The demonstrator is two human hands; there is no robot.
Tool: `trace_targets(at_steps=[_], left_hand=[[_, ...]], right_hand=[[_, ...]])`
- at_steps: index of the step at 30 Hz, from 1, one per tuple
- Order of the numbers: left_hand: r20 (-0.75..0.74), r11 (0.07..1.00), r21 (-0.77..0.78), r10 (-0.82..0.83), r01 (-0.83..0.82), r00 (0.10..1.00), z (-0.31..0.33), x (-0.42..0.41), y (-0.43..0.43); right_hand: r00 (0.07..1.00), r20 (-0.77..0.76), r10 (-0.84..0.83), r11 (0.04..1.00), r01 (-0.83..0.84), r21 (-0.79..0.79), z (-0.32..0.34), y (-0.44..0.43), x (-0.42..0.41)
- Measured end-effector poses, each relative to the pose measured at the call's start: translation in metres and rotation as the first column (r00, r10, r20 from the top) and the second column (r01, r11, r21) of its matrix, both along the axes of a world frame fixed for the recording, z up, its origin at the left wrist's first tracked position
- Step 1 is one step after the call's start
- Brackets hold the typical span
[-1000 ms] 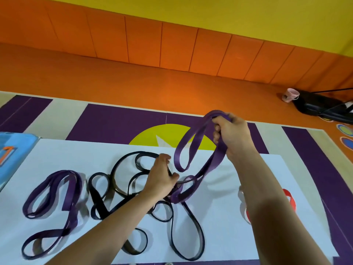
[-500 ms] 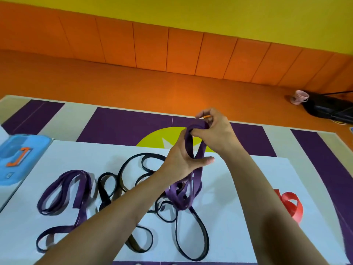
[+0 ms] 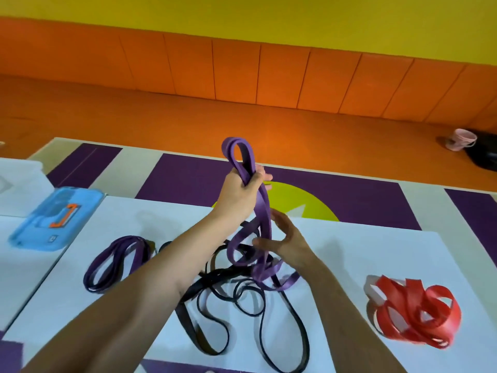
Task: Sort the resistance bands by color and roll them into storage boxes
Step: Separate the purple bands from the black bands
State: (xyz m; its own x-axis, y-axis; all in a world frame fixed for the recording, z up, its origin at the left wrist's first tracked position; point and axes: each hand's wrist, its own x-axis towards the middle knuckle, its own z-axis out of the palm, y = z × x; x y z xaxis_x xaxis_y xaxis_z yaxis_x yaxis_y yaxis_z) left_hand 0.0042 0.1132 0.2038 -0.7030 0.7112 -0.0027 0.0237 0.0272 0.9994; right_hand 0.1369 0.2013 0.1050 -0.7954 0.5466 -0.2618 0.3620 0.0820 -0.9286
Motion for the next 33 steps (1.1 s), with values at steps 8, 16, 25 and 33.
trace_targets(at_steps=[8,16,25,33], left_hand=[[0.308,0.973,0.163,0.105,-0.161,0.946,0.026,-0.014,-0.014],[0.228,0.953,0.11,0.253,-0.283,0.94,0.009,-0.051,-0.051],[-0.15,0.918,-0.382,0.054,-0.108,0.987,-0.056,-0.065,-0.109],[-0.095,0.795,-0.578,0.158,-0.184,0.983,-0.098,-0.077,-0.171]], right_hand=[[0.993,0.11,-0.039,0.996,0.047,-0.072,-0.055,-0.027,-0.021],[0.784,0.572,-0.241,0.925,0.008,0.379,-0.103,0.025,0.028],[0.836,0.338,-0.432,0.851,0.255,0.458,-0.041,0.024,-0.004],[0.959,0.275,-0.063,0.963,-0.014,0.27,0.018,-0.036,-0.08]])
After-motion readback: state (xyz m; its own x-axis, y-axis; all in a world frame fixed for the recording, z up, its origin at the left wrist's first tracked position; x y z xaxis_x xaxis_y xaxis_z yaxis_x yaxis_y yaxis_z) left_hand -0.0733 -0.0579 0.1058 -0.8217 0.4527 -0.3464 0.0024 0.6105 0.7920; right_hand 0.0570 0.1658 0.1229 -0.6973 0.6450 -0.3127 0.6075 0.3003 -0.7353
